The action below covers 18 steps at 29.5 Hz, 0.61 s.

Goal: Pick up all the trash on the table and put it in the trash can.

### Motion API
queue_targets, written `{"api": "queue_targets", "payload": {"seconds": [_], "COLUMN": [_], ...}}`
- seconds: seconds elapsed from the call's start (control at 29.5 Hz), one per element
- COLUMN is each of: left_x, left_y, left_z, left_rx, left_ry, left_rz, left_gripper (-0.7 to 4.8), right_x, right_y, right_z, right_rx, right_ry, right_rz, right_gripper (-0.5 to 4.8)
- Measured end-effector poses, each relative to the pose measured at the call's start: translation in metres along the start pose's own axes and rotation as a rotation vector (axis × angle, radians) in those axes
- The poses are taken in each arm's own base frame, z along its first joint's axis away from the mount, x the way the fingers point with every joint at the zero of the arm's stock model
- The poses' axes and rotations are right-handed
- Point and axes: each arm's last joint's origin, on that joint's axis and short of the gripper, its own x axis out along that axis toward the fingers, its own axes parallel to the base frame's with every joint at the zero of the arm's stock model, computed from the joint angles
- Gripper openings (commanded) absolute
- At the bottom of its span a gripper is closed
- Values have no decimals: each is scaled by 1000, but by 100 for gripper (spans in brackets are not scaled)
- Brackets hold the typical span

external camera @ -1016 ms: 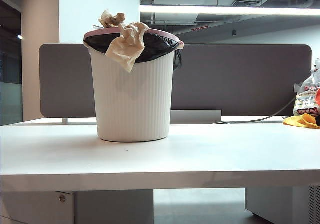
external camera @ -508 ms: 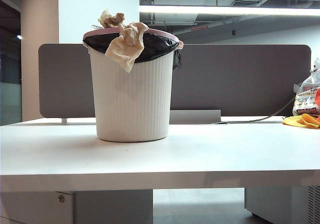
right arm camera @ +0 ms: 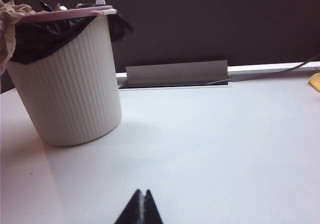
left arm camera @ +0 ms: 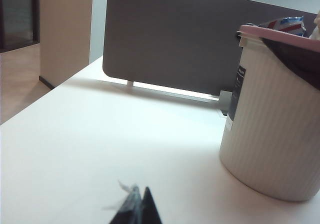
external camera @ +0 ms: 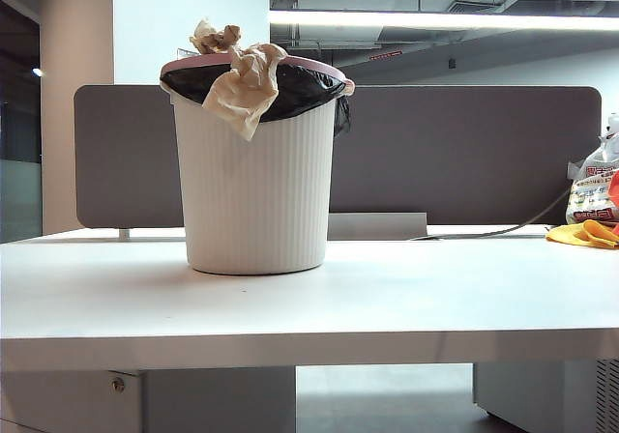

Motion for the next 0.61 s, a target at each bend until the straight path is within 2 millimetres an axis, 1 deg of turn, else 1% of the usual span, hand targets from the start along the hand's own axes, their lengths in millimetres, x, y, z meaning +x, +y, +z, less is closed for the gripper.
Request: {"api": "queue_targets", "payload": {"seconds": [0.27, 0.61], "left_x": [0, 0], "left_y": [0, 0], "left_z": [0, 0], "left_rx": [0, 0], "left_ry": [0, 0], "left_rz": [0, 0], "left_gripper": [-5, -4], "right_x": [-1, -1], "right_y": [-4, -3], "right_z": [0, 0], "right_rx": [-2, -2], "right_ry": [-5, -5], "right_rz": [-40, -37], "right_gripper": [-8, -8]}}
